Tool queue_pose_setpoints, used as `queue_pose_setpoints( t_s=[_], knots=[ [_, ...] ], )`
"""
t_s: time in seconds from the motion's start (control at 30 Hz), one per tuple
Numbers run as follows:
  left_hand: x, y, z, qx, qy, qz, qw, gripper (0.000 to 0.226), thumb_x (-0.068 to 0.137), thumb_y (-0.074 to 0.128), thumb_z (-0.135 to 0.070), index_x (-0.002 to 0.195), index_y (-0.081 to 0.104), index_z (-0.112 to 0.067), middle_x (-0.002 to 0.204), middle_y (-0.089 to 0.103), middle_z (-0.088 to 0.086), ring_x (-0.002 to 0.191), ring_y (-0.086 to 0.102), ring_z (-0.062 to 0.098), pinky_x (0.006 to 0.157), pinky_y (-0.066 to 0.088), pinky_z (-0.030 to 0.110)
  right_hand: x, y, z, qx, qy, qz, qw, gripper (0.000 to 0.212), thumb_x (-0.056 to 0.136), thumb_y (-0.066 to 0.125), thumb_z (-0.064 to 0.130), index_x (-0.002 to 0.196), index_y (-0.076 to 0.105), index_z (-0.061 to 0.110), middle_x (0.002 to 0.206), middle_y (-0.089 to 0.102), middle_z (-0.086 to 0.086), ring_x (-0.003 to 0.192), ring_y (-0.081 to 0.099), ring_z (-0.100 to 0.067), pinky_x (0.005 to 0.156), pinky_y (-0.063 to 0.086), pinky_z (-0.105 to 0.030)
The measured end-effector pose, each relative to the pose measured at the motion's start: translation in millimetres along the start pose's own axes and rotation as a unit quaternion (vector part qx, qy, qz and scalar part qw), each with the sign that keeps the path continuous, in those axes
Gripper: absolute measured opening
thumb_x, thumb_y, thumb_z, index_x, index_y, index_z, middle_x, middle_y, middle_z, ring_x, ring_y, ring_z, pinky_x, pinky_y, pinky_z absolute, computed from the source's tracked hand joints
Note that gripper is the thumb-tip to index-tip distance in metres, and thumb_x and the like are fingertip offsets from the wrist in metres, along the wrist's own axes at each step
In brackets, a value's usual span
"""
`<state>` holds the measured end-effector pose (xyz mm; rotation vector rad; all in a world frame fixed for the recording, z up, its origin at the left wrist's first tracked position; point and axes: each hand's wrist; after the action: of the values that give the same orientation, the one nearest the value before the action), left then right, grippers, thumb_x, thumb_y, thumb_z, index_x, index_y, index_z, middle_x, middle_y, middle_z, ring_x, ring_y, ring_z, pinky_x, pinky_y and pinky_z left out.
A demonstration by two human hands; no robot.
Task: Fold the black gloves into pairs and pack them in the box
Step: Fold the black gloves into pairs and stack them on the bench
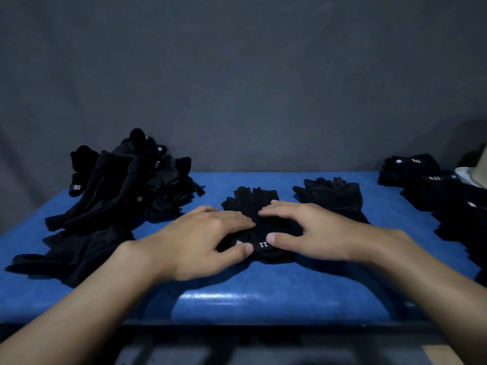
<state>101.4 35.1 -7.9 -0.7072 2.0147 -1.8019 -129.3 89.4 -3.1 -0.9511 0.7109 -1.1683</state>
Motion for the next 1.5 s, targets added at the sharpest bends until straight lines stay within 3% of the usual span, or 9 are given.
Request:
queue_pose_setpoints(
  t_s=[0.1,0.27,0.37,0.47,0.6,0.8,1.1,1.37,1.5],
  knots=[
    [-1,3,1,-0.012,-0.010,0.012,1.000,0.077,0.084,0.020,-0.070,0.149,0.038,-0.035,0.154,0.036,-0.023,0.141,0.026,-0.008,0.117,0.021,0.025,-2,-3,-1,0.012,-0.005,0.021,1.000,0.048,0.092,0.060,0.044,0.138,0.052,0.033,0.147,0.044,0.020,0.136,0.033,0.008,0.105,0.023,-0.007],
    [-2,5,1,-0.010,-0.022,0.026,0.999,0.083,0.080,0.016,-0.073,0.152,0.031,-0.035,0.158,0.029,-0.021,0.146,0.016,-0.008,0.120,0.017,0.030,-4,-1,-1,0.009,-0.021,0.007,1.000,0.043,0.090,0.066,0.041,0.131,0.059,0.030,0.143,0.048,0.020,0.133,0.038,0.007,0.101,0.024,-0.001],
    [-4,5,1,-0.014,-0.026,0.017,0.999,0.083,0.080,0.017,-0.073,0.151,0.035,-0.033,0.158,0.031,-0.019,0.146,0.018,-0.006,0.121,0.019,0.034,-5,-3,1,0.049,-0.058,-0.038,0.996,0.028,0.085,0.074,0.029,0.113,0.071,0.031,0.116,0.064,0.017,0.112,0.057,0.000,0.102,0.042,-0.023],
    [-4,6,2,-0.021,-0.031,0.014,0.999,0.082,0.081,0.018,-0.073,0.150,0.036,-0.033,0.157,0.032,-0.019,0.146,0.017,-0.008,0.121,0.019,0.034,-9,-7,1,0.088,-0.060,-0.026,0.994,0.019,0.080,0.078,0.025,0.098,0.075,0.032,0.102,0.065,0.014,0.101,0.062,-0.005,0.096,0.046,-0.034],
    [-4,6,2,-0.025,-0.032,0.012,0.999,0.082,0.081,0.018,-0.074,0.149,0.037,-0.034,0.157,0.032,-0.019,0.145,0.016,-0.009,0.121,0.018,0.033,-13,-5,-1,0.082,-0.042,0.030,0.995,0.031,0.075,0.083,0.026,0.102,0.071,0.036,0.106,0.061,0.019,0.101,0.060,-0.003,0.096,0.046,-0.031],
    [-8,-2,-1,-0.027,-0.021,-0.006,0.999,0.081,0.078,0.029,-0.075,0.145,0.045,-0.034,0.150,0.043,-0.020,0.140,0.029,-0.006,0.118,0.023,0.030,-15,-5,-1,0.068,-0.043,0.020,0.997,0.034,0.077,0.081,0.020,0.105,0.069,0.037,0.105,0.062,0.019,0.098,0.059,0.000,0.092,0.046,-0.024],
    [-8,-1,1,-0.051,-0.006,-0.037,0.998,0.071,0.073,0.058,-0.064,0.138,0.052,-0.035,0.131,0.056,-0.022,0.121,0.052,-0.002,0.103,0.044,0.035,-16,-5,2,0.095,-0.047,-0.012,0.994,0.024,0.084,0.069,0.022,0.099,0.073,0.040,0.093,0.073,0.011,0.086,0.069,-0.020,0.081,0.054,-0.047],
    [-8,-3,-3,-0.068,0.015,-0.055,0.996,0.065,0.075,0.071,-0.049,0.135,0.044,-0.046,0.118,0.059,-0.022,0.105,0.058,0.001,0.089,0.051,0.033,-16,-10,5,0.147,-0.041,-0.024,0.988,0.027,0.092,0.061,0.010,0.100,0.076,0.031,0.086,0.074,0.014,0.080,0.067,-0.001,0.080,0.053,-0.028],
    [-6,-2,-2,-0.079,0.031,-0.068,0.994,0.045,0.084,0.063,-0.039,0.127,0.051,-0.041,0.103,0.068,-0.019,0.090,0.063,0.004,0.077,0.053,0.036,-13,-8,1,0.174,-0.025,-0.038,0.984,0.024,0.091,0.060,0.013,0.098,0.077,0.030,0.089,0.076,0.005,0.088,0.071,-0.020,0.088,0.056,-0.047]
  ],
)
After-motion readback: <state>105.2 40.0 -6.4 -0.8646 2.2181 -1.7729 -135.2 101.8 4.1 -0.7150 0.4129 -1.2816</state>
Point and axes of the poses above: each hand's wrist, its own x-axis towards the middle knuckle, its own y-axis out of the palm, z = x × y
